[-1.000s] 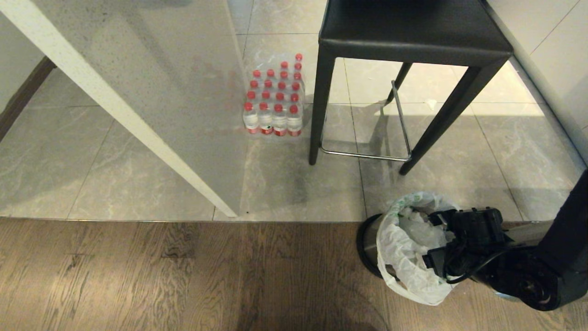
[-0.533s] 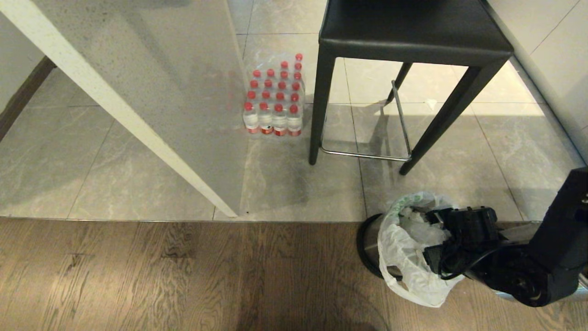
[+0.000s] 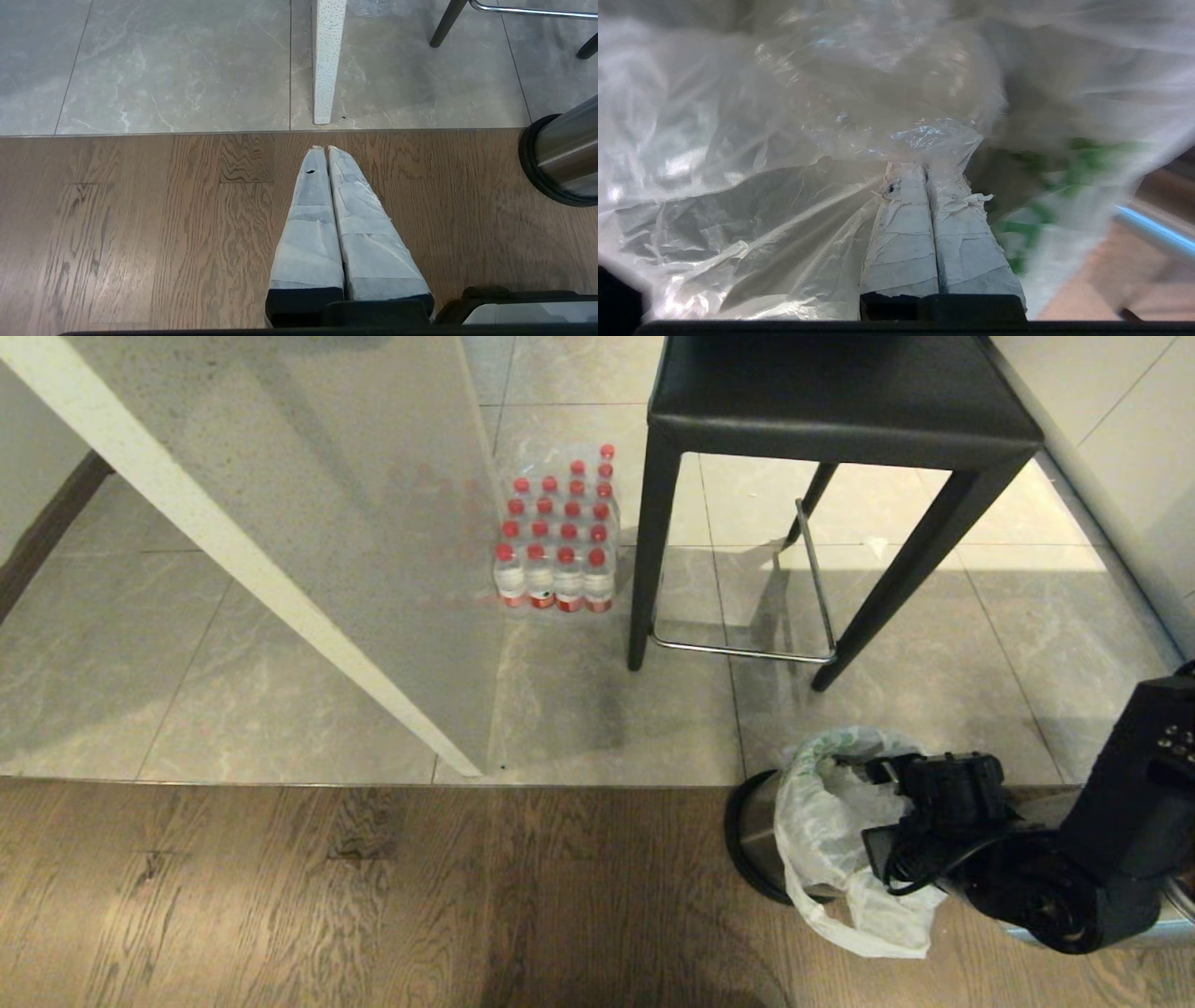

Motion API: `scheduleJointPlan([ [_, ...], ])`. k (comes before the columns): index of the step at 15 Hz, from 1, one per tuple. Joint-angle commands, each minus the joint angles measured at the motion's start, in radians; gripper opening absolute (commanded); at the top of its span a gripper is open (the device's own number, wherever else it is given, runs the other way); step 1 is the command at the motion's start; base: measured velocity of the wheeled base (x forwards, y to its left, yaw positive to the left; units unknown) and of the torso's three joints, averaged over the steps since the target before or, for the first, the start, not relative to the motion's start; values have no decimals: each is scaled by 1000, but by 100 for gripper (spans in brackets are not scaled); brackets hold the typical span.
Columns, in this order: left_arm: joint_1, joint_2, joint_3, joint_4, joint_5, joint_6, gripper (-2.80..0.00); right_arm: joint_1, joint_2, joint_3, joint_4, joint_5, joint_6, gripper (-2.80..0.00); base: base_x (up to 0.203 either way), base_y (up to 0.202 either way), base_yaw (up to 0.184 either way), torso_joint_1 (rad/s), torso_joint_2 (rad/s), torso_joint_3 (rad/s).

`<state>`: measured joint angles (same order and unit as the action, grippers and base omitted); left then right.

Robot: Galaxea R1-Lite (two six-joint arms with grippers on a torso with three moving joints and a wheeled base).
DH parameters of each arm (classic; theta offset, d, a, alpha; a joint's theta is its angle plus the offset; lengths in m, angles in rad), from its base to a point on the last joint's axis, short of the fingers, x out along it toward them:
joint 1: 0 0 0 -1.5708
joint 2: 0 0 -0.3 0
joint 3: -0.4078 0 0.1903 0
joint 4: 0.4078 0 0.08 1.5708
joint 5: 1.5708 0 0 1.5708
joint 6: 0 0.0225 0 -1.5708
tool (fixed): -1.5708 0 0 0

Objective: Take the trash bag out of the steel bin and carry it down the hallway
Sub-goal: Pick up the trash bag

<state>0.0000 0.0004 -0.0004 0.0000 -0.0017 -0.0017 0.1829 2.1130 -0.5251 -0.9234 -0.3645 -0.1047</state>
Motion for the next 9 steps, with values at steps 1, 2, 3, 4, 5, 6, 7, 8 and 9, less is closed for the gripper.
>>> scheduleJointPlan([
  [1, 0, 0, 0, 0, 0, 0, -280, -5, -34, -4, -12, -23, -1, -280, 0, 0, 0, 0, 0, 0],
  [2, 0, 0, 0, 0, 0, 0, -280, -19, -61, -4, -16, -30, -1, -280, 0, 0, 0, 0, 0, 0],
  [3, 0, 0, 0, 0, 0, 0, -280, -30, -93, -3, -14, -31, -1, -280, 0, 0, 0, 0, 0, 0],
  [4, 0, 0, 0, 0, 0, 0, -280, -48, -132, -4, -11, -31, -3, -280, 0, 0, 0, 0, 0, 0],
  [5, 0, 0, 0, 0, 0, 0, -280, -80, -165, -9, -9, -30, -7, -280, 0, 0, 0, 0, 0, 0],
  [6, 0, 0, 0, 0, 0, 0, -280, -109, -187, -17, -6, -28, -10, -280, 0, 0, 0, 0, 0, 0],
  [7, 0, 0, 0, 0, 0, 0, -280, -121, -192, -17, -5, -24, -9, -280, 0, 0, 0, 0, 0, 0],
  [8, 0, 0, 0, 0, 0, 0, -280, -120, -187, -10, -8, -30, -9, -280, 0, 0, 0, 0, 0, 0],
  [9, 0, 0, 0, 0, 0, 0, -280, -119, -179, -4, -15, -31, -7, -280, 0, 0, 0, 0, 0, 0],
])
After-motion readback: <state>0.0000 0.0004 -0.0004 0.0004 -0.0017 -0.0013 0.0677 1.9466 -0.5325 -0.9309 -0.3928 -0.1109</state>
